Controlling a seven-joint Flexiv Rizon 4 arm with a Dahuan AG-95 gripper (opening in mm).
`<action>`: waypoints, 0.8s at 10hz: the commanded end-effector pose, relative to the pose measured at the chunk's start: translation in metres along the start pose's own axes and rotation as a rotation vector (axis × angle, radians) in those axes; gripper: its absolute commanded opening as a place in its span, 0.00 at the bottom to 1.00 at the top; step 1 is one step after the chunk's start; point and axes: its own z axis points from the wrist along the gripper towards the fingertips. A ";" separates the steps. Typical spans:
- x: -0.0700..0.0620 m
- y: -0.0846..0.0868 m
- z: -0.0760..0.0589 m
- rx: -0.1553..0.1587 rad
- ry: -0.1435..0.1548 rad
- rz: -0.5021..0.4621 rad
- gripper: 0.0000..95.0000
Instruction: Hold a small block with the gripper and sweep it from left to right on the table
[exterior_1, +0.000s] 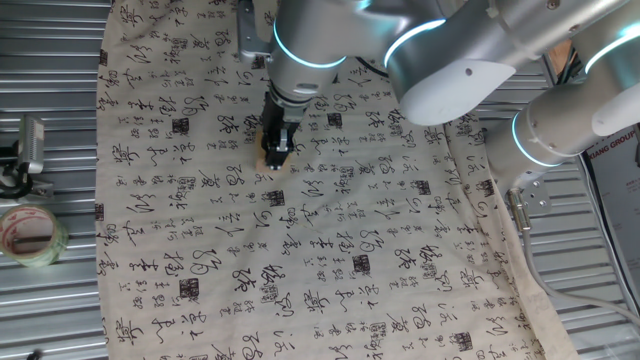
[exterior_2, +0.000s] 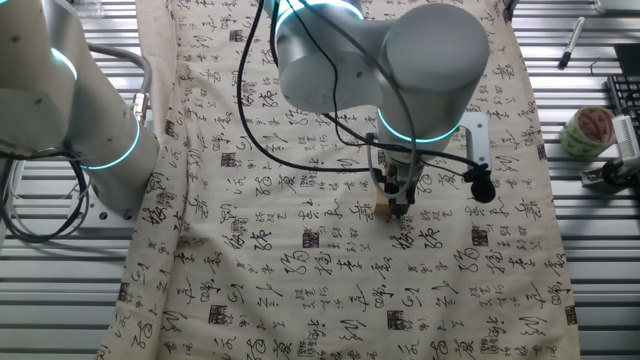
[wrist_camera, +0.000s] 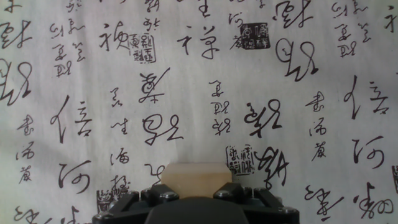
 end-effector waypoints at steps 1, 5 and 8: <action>0.003 0.001 0.018 0.000 0.002 0.003 0.00; 0.006 0.008 0.017 0.002 0.003 0.014 0.00; 0.008 0.011 0.015 0.001 0.006 0.019 0.00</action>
